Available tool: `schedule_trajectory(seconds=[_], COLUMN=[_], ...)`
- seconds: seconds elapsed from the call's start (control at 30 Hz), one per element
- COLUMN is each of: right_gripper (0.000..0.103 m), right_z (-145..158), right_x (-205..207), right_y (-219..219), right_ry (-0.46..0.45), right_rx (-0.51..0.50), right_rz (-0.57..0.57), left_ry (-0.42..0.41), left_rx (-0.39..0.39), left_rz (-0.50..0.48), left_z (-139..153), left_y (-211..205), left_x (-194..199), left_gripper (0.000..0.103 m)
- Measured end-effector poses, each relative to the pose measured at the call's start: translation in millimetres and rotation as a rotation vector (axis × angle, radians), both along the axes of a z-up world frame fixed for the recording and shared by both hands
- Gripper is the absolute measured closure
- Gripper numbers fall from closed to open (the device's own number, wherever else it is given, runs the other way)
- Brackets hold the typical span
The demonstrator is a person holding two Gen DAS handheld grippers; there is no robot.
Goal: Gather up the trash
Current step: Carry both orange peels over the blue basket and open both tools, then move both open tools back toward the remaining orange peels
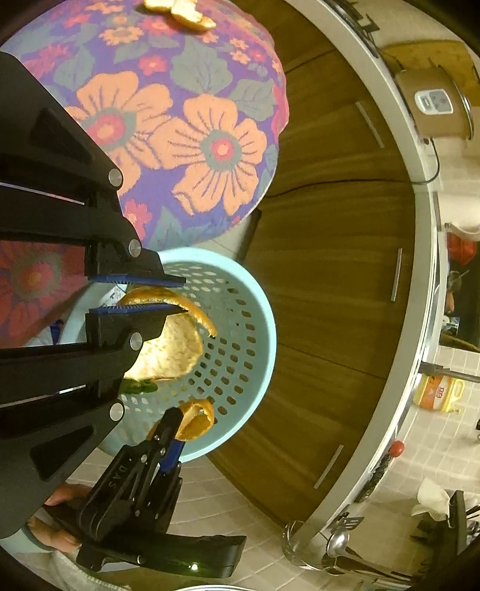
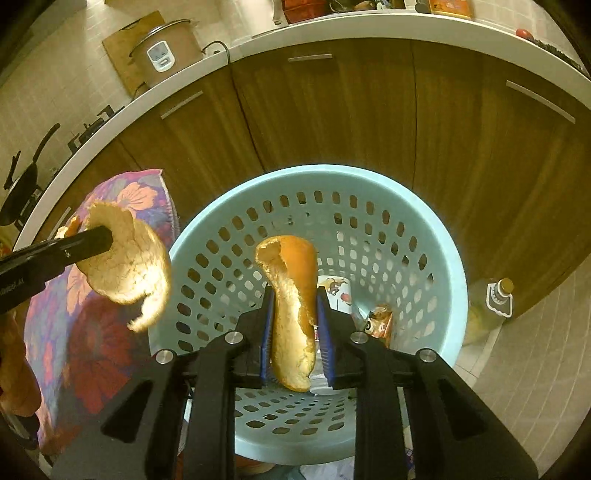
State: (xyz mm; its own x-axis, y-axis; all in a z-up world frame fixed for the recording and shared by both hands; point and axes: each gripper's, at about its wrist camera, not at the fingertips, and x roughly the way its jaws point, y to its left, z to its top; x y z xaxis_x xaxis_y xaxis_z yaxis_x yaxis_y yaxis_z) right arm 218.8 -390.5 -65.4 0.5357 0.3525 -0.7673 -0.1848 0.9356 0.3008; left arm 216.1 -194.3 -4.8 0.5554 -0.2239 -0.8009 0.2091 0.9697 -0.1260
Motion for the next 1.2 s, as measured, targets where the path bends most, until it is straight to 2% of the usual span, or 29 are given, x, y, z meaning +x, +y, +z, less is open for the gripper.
schedule_trajectory(seconds=[0.1,0.17,0.27,0.37,0.43,0.53,0.7,0.9,0.97,1.2], right_gripper=[0.077,0.073,0.071,0.064,0.063,0.063,0.063,0.061,0.058,0.055], right_z=[-3,-3,2,8,13,22,48,86,97,114], right_x=[1,2,-2,-4,-6,-7,-13,-19,-20,-22], right_y=[0,0,2,3,6,11,29,77,103,197], right_ry=[0.020,0.024,0.011,-0.001,-0.016,-0.035,-0.094,-0.187,-0.226,-0.296], right_rx=[0.015,0.027,0.020,0.017,0.013,0.030,0.033,0.031,0.028,-0.011], right_rz=[0.004,0.010,0.013,0.013,0.020,0.036,0.074,0.177,0.224,0.392], left_ry=[0.005,0.009,-0.009,-0.028,-0.050,-0.077,-0.114,-0.185,-0.216,-0.268], left_rx=[-0.018,-0.018,0.004,-0.010,-0.018,-0.040,-0.029,0.012,0.033,0.004], left_rz=[-0.009,-0.016,-0.023,-0.019,-0.011,-0.006,0.013,0.091,0.124,0.292], left_z=[-1,0,3,9,17,27,40,59,66,76], left_y=[-2,-2,-2,4,12,22,36,80,101,195], left_x=[-1,-2,-7,-12,-16,-22,-30,-50,-60,-83], left_gripper=[0.094,0.080,0.075,0.068,0.065,0.055,0.054,0.054,0.051,0.049])
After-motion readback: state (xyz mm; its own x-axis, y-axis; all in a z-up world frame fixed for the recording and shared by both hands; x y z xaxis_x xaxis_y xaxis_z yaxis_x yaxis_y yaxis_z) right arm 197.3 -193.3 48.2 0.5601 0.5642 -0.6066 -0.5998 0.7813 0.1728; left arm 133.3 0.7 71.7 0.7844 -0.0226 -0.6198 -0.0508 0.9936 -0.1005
